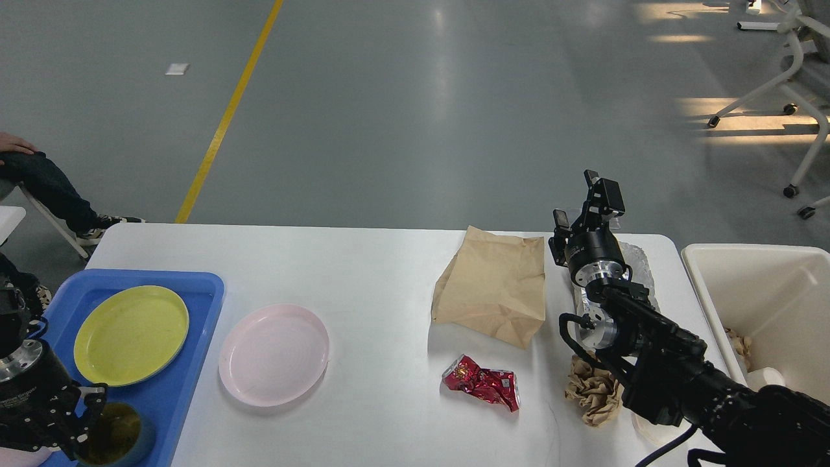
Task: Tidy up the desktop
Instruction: 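Lift the cup and set it on the blue tray corner, then open the left gripper and raise it off the cup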
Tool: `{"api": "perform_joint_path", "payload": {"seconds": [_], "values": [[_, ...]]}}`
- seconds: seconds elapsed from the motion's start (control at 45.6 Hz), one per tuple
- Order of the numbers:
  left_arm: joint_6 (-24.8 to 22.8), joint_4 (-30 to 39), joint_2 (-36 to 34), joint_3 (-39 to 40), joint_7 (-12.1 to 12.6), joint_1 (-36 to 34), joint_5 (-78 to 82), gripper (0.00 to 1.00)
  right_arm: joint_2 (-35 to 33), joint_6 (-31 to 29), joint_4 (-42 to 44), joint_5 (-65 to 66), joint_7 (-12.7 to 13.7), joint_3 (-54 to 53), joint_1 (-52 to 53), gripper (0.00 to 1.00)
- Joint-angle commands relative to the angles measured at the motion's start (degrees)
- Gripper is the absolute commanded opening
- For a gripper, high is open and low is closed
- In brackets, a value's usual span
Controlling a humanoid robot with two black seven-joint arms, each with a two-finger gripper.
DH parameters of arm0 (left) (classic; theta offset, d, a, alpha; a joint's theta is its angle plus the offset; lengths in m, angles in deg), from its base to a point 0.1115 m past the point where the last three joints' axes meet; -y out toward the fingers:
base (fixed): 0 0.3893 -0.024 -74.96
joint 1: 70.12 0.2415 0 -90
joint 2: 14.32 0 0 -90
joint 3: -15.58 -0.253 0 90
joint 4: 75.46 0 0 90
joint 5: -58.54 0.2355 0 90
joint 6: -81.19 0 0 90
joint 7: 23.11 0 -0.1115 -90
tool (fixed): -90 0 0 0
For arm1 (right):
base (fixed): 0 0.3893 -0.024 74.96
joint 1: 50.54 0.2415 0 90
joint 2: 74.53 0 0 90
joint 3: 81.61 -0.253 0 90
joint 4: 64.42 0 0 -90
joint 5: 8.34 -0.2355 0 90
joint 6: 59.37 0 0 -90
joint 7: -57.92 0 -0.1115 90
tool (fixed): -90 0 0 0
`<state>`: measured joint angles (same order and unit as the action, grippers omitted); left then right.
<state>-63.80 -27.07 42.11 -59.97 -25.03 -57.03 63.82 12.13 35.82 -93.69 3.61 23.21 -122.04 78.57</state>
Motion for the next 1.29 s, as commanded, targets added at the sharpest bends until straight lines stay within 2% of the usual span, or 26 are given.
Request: {"api": "perform_joint_path", "payload": {"seconds": [0.0, 0.088, 0.219, 0.351, 0.461, 0.614, 0.834, 1.031, 1.097, 1.272], "values": [[0.0, -1.2, 0.0, 0.7, -0.1, 0.1, 0.0, 0.37, 0.0, 0.0, 0.0, 0.0, 0.0, 0.0, 0.0, 1.00], [0.0, -1.5, 0.0, 0.6, -0.5, 0.1, -0.1, 0.55, 0.0, 0.0, 0.0, 0.0, 0.0, 0.0, 0.0, 1.00], [0.0, -1.5, 0.0, 0.5, -0.9, 0.2, -0.2, 0.73, 0.0, 0.0, 0.0, 0.0, 0.0, 0.0, 0.0, 1.00], [0.0, -1.5, 0.1, -0.6, -0.9, -0.7, -0.3, 0.87, 0.0, 0.0, 0.0, 0.0, 0.0, 0.0, 0.0, 1.00], [0.0, -1.5, 0.0, -1.3, -0.9, -2.7, -1.2, 0.93, 0.0, 0.0, 0.0, 0.0, 0.0, 0.0, 0.0, 1.00], [0.0, -1.1, 1.0, -10.0, -1.0, -10.8, -4.7, 0.95, 0.0, 0.0, 0.0, 0.0, 0.0, 0.0, 0.0, 1.00], [0.0, -0.2, 8.9, -18.8, -1.0, -19.8, -11.0, 0.95, 0.0, 0.0, 0.0, 0.0, 0.0, 0.0, 0.0, 1.00], [0.0, 4.5, 15.2, -20.2, -1.0, -25.7, -11.1, 0.95, 0.0, 0.0, 0.0, 0.0, 0.0, 0.0, 0.0, 1.00], [2.3, 6.0, 17.0, -20.0, -1.0, -27.2, -11.1, 0.95, 0.0, 0.0, 0.0, 0.0, 0.0, 0.0, 0.0, 1.00], [3.2, 9.8, 20.8, -19.0, -1.0, -31.8, -11.2, 0.95, 0.0, 0.0, 0.0, 0.0, 0.0, 0.0, 0.0, 1.00]]}}
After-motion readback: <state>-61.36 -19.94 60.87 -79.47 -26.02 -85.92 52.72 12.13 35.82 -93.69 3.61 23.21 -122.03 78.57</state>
